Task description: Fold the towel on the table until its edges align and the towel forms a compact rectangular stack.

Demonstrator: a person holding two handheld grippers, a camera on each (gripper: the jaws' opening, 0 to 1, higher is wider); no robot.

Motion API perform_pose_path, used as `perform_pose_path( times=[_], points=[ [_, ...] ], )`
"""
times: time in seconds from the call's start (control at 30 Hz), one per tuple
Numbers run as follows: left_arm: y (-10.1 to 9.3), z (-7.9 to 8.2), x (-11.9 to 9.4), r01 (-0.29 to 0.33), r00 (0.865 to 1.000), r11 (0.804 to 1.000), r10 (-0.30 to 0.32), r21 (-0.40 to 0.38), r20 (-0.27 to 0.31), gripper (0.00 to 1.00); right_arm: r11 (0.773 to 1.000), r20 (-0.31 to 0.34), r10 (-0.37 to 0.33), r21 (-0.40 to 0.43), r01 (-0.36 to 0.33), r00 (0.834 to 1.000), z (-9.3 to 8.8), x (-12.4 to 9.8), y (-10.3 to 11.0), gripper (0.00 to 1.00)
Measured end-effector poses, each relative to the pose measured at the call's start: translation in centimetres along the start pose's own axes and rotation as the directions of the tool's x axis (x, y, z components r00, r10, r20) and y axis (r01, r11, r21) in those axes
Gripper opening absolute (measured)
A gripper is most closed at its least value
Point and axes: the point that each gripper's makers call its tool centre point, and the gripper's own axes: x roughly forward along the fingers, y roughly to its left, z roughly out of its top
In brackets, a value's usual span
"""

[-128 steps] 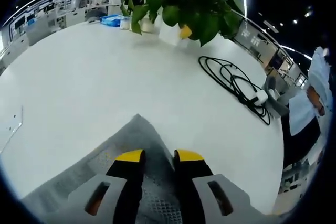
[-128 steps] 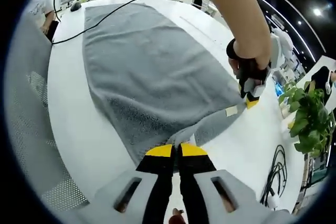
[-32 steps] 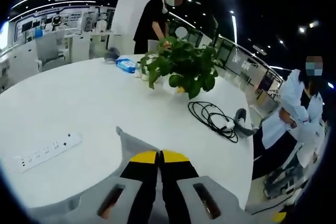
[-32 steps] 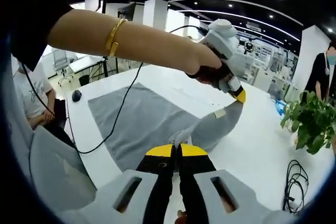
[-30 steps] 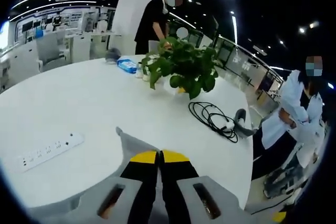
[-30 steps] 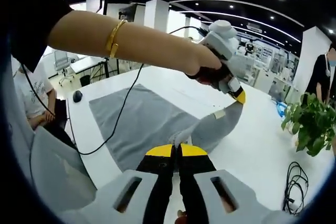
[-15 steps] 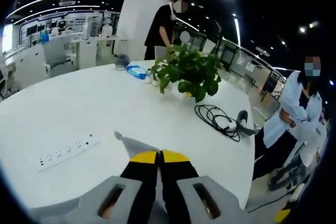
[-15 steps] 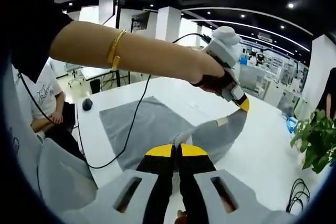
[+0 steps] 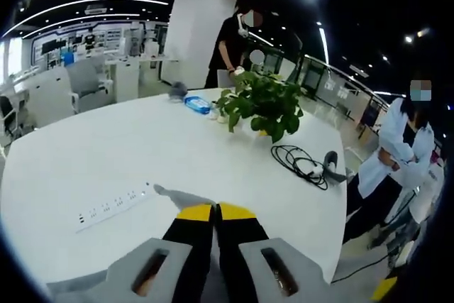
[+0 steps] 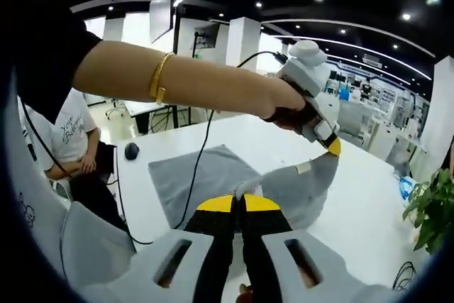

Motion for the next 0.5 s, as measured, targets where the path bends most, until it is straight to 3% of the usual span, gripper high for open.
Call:
perform_pose_path(
  times=[0.5],
  points=[
    [3.5,-0.7,-5.6,-0.06,0.998,0.998,0.06,0.004,0.033,0.01,0.996,0.057,0.077,-0.045,-0.074,0.995,4.6,2.8,3.3,0.0]
  ],
)
